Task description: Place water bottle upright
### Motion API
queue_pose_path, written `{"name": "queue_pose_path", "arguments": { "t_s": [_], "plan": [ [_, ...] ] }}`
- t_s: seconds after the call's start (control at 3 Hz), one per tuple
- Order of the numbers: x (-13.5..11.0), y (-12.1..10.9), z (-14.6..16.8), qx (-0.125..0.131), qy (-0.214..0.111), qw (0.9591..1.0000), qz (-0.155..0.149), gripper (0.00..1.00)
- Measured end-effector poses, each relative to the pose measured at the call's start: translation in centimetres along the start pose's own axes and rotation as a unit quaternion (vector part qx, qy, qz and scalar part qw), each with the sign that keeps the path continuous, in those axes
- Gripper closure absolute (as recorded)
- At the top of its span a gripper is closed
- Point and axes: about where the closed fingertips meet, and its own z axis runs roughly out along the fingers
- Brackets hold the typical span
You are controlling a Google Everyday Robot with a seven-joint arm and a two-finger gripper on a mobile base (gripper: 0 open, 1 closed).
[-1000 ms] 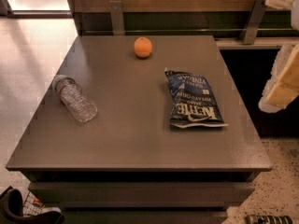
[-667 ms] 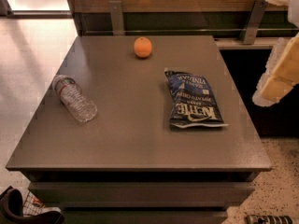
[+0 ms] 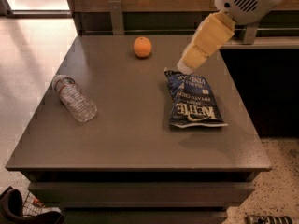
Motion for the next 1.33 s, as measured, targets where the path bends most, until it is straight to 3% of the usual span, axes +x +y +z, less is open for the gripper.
{"name": "queue_pose_path", "arguments": {
  "t_s": [0.33, 0.67, 1.0, 1.33],
  "plan": [
    [-3.2, 0.3, 3.8, -0.032, -0.025, 0.9982, 0.044, 0.0],
    [-5.8, 1.6, 6.9, -0.057, -0.022, 0.9956, 0.071, 0.0],
    [-9.0, 3.0, 9.1, -0.073, -0.006, 0.995, 0.067, 0.0],
    [-9.1, 3.1, 9.3, -0.074, -0.004, 0.9949, 0.069, 0.0]
  ]
}}
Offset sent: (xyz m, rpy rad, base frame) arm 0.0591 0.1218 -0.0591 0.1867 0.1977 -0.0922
